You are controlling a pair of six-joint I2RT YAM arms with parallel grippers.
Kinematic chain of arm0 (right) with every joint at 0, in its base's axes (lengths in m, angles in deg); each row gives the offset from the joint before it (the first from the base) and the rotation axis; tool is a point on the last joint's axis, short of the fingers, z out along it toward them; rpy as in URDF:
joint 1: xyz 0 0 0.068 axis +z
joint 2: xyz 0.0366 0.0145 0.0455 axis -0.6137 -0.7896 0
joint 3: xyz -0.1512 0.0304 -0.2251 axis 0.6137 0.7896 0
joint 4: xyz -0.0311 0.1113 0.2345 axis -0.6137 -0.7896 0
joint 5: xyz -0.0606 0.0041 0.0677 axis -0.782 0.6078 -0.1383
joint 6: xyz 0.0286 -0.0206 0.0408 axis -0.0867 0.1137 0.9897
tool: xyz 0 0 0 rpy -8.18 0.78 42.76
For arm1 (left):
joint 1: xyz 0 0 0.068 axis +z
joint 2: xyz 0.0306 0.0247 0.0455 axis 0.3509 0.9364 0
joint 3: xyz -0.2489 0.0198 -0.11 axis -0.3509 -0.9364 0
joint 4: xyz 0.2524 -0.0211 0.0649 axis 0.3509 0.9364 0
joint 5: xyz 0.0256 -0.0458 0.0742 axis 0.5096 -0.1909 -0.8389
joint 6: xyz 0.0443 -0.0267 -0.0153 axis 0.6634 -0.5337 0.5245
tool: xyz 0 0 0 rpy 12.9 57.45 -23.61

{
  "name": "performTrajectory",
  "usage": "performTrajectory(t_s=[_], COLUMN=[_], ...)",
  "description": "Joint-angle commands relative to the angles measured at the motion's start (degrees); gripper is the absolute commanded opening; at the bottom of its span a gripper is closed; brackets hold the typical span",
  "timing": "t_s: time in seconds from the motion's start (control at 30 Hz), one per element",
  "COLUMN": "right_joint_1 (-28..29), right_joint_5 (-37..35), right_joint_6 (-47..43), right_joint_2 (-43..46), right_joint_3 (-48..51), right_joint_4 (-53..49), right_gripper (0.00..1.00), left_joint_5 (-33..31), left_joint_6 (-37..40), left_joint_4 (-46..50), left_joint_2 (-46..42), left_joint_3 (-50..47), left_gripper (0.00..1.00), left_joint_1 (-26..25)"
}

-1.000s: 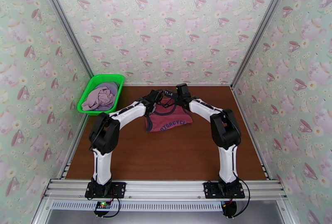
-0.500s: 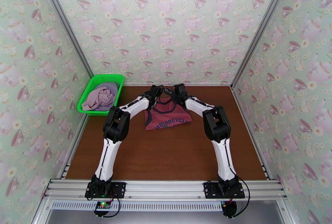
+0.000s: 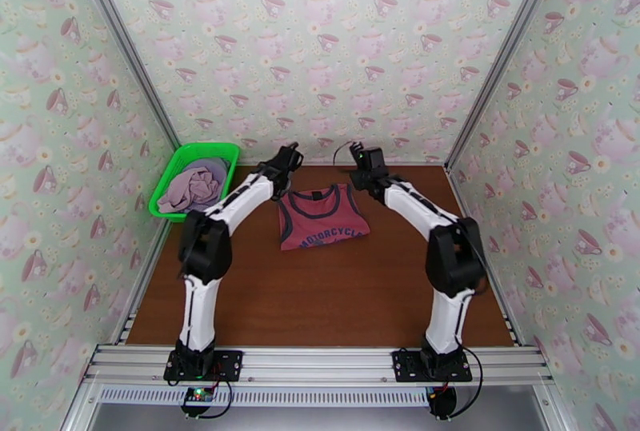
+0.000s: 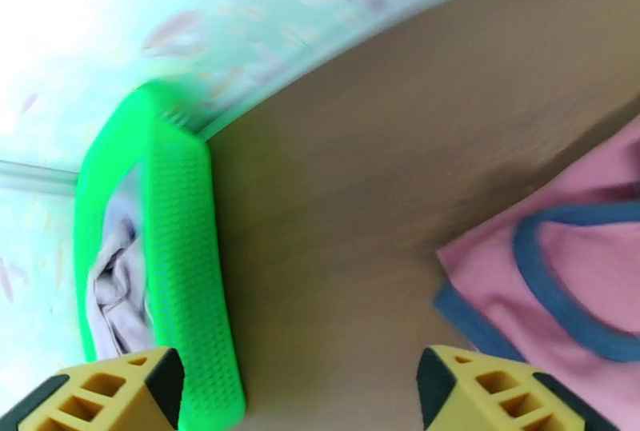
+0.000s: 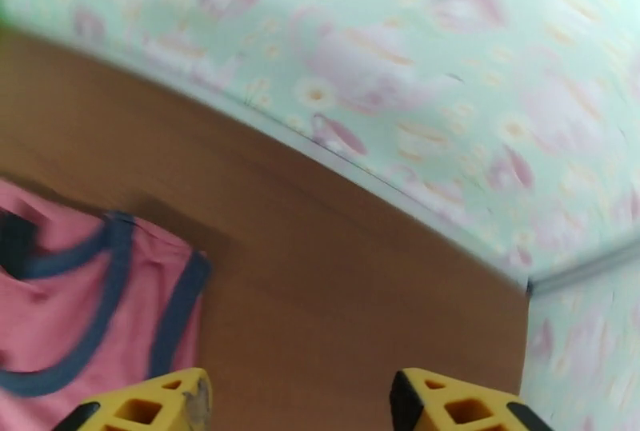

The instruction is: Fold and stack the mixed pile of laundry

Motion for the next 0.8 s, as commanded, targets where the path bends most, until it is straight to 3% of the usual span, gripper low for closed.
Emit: performTrajectory(t_s=[0.0, 0.1, 0.27, 0.5, 0.77], right_joint_1=[0.94, 2.31, 3.15, 3.48, 2.23], right_joint_5=[11.52, 15.89, 22.57, 21.74, 18.21], right_joint_6=[16.03, 20.50, 26.43, 31.56, 36.04], right_joint_2=[1.80, 3.28, -2.65, -15.07, -27.07], right_joint_3=[2.38, 9.96, 10.49, 4.47, -8.78], right_joint_4=[-14.88, -11.21, -7.03, -6.53, -10.86], right_gripper=[0.46, 0.48, 0.40, 0.36, 0.35], left_joint_5=[17.91, 29.91, 35.91, 34.02, 31.56], left_joint_6=[-16.42, -23.37, -27.49, -24.80, -19.18], left_joint_4=[9.93, 1.86, -5.75, -0.42, 10.93], left_joint_2=[-5.30, -7.02, 0.06, 14.68, 30.81], left_joint_3=[-6.53, -16.48, -17.99, -7.62, 15.00], left_gripper=[0.71, 0.67, 0.62, 0.62, 0.63], left_joint_1=[-0.33, -0.78, -2.26, -1.29, 2.99])
